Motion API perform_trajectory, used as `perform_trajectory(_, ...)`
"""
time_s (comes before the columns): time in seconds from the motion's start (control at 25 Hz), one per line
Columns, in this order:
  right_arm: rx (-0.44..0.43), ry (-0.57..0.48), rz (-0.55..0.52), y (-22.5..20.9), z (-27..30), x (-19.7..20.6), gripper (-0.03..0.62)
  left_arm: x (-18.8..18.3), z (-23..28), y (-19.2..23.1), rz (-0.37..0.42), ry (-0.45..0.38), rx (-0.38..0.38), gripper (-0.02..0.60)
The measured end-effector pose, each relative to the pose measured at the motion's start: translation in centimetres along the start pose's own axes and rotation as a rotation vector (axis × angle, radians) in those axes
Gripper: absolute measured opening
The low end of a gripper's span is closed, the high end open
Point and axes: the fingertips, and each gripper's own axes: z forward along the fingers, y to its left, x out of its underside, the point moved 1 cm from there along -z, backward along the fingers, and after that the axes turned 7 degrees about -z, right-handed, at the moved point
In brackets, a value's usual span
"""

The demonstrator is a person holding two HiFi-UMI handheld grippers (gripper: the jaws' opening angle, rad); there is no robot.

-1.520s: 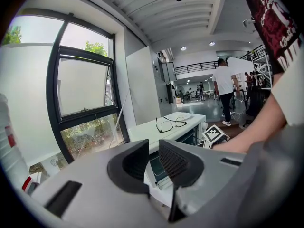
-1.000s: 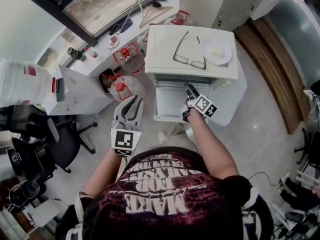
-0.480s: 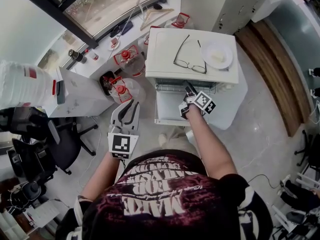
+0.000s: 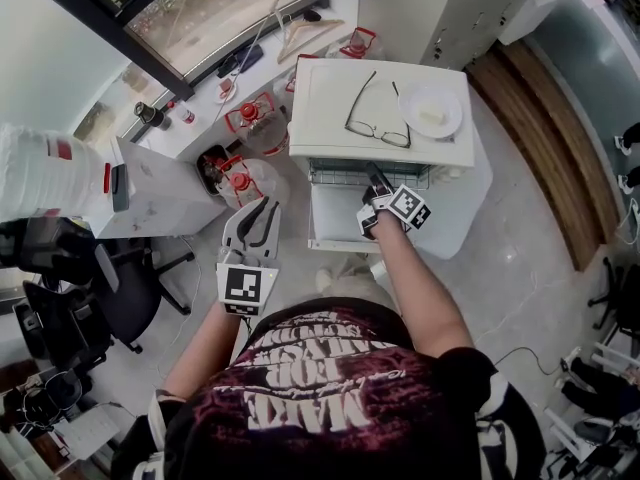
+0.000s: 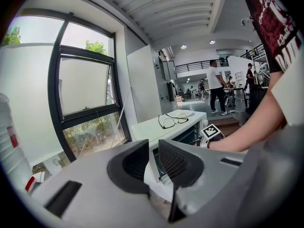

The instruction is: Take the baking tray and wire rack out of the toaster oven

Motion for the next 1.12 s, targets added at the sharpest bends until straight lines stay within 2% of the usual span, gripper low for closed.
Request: perform_trajectory(1.12,-0.042,-0.012,0.082,0.9,-7.1,5.0,0.008,0.0,-2.3,-2.4,0.038,-0.043,0.094,0.054)
